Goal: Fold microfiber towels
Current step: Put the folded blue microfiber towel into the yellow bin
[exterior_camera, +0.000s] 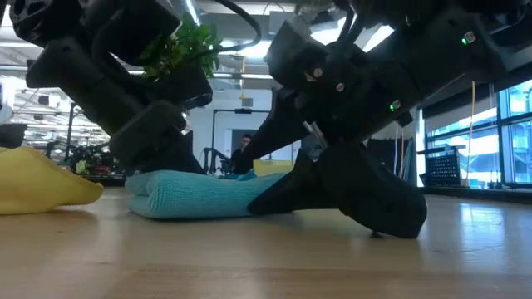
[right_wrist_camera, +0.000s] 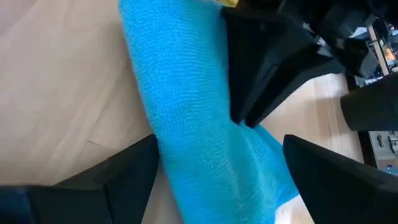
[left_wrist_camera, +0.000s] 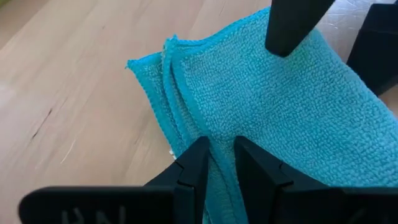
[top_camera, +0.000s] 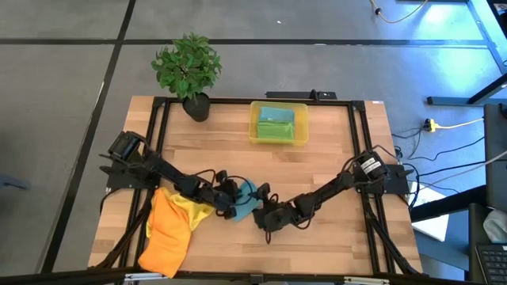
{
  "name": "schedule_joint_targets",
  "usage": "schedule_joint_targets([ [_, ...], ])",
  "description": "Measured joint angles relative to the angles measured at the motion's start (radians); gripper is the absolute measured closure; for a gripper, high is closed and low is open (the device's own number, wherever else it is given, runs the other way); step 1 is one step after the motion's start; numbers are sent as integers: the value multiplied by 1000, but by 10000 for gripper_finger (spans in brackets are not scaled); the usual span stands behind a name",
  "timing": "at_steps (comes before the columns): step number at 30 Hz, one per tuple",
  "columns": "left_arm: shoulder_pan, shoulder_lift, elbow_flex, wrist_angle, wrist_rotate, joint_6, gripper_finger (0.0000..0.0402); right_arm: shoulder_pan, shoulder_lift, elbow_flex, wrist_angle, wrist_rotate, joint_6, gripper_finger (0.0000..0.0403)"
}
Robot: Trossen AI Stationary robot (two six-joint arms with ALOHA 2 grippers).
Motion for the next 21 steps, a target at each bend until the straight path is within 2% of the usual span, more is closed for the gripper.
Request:
schedule_joint_targets([
  [4,13,4,1,2,39,8,335,-10,0,0,1,-27,-14,65],
  [8,13,5,1,2,45,10,361,-13,-1,1,-8,-49,-60,65],
  [14,13,6,0,0,63,13,397,-12,-7,6,-103,-41,-66,65],
  [21,14,7,-1,-3,73,9,400,-11,-9,8,-121,-7,-156,65],
])
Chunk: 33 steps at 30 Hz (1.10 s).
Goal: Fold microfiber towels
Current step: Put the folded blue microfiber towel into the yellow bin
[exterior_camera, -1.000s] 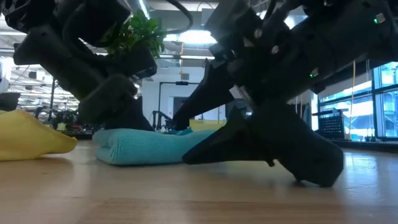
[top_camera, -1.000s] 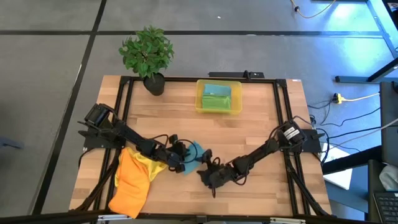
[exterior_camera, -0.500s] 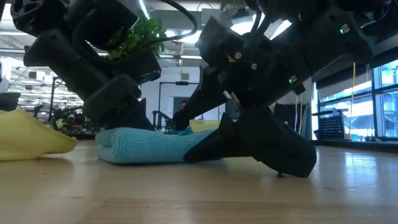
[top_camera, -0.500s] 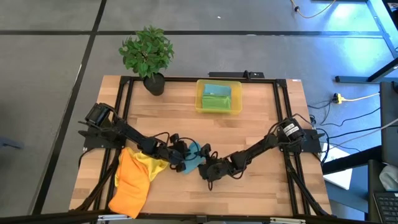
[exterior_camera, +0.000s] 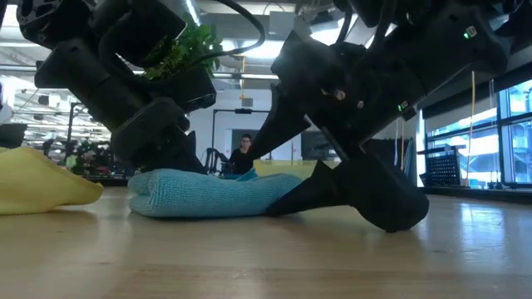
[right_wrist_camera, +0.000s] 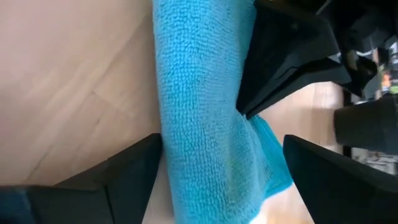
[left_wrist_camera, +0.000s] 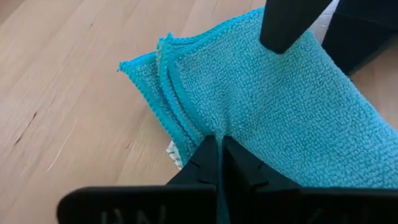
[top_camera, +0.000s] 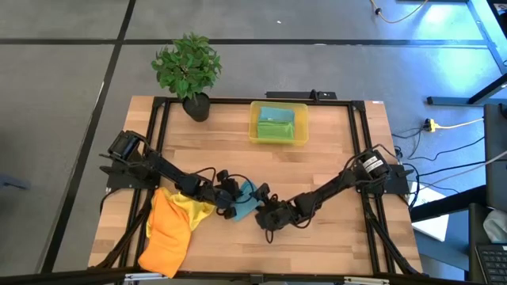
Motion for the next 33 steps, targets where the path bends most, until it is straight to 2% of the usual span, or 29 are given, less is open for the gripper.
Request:
schedule_joint_targets([
  [7,0,1,-1,-1,3,-4,401,-1,0,2,-4,61,-68,68],
  [9,0,1,-1,1,4,-4,401,0,0,2,-2,100,-89,76],
  [12,0,1,-2,9,5,-4,401,0,0,2,2,100,-96,98],
  [24,-1,2,-2,27,14,-3,401,-5,0,2,0,18,-105,235],
  [30,-2,3,-3,41,-8,4,401,-4,0,2,-1,1,-101,328],
  [33,-4,-15,-3,47,12,87,394,-5,-1,2,-4,-36,-91,381],
])
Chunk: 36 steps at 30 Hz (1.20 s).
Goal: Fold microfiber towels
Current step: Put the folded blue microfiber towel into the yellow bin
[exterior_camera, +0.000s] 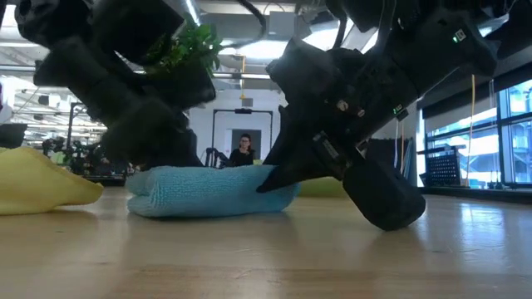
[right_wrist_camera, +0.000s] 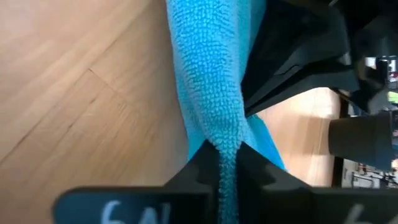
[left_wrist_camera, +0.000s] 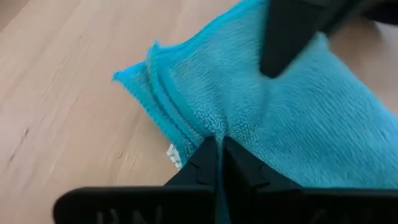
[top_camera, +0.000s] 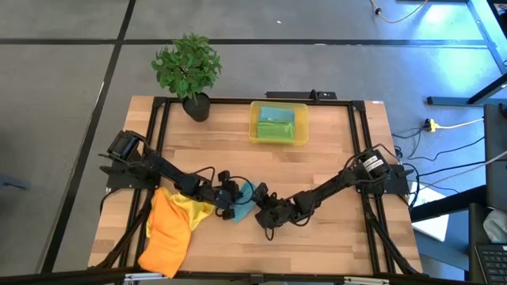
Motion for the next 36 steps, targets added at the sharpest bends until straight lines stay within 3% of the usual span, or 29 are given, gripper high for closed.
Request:
schedule_joint_targets([
  [8,-31,-180,7,-76,-31,127,361,-1,0,14,-27,-39,42,390],
  [15,-130,-296,8,-69,8,223,312,-5,13,96,-180,-66,136,390],
  [21,-250,-231,9,-73,6,296,286,-16,16,141,-240,-97,233,390],
  [28,-381,-173,9,-105,-247,388,290,-19,19,161,-243,-79,298,390],
  [36,-394,-171,19,-103,-259,384,291,-20,12,163,-249,-110,342,390],
])
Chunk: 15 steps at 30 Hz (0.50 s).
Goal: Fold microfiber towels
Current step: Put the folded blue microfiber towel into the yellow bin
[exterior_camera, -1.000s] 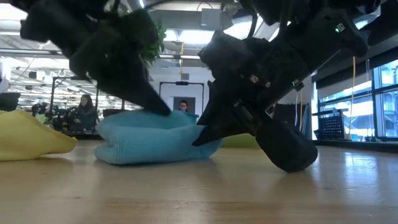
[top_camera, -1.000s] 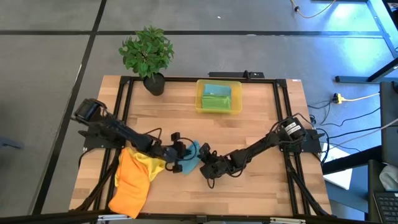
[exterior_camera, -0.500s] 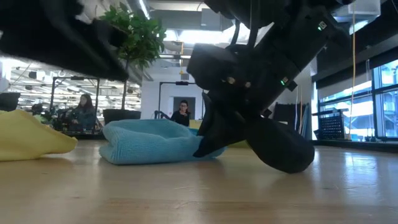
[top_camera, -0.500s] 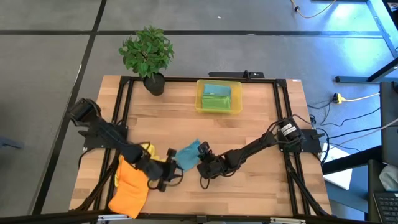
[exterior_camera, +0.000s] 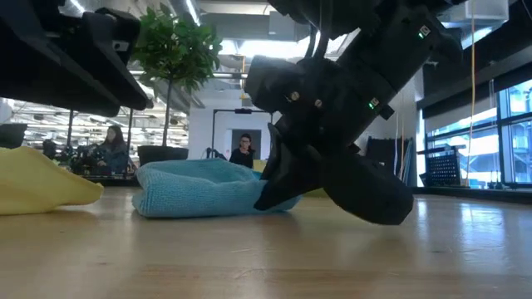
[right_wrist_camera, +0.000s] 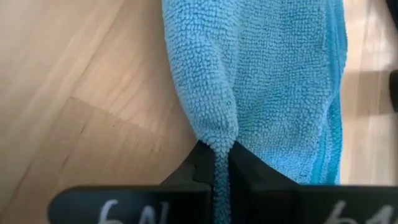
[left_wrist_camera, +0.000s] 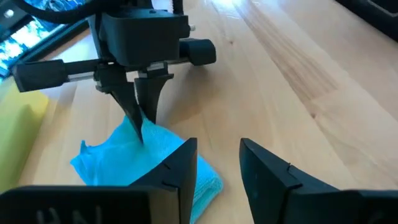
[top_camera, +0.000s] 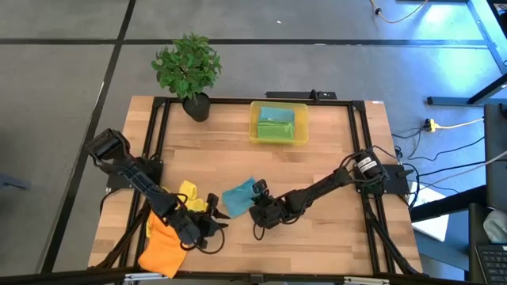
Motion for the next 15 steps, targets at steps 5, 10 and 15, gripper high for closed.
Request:
schedule_joint_targets([
  [5,25,1,0,1,71,-12,291,-6,-38,0,-18,-39,48,390],
  [10,66,33,0,17,92,-37,282,-37,-61,0,-33,-75,95,390],
  [15,92,102,0,45,153,-25,256,-61,-61,0,-51,-114,128,390],
])
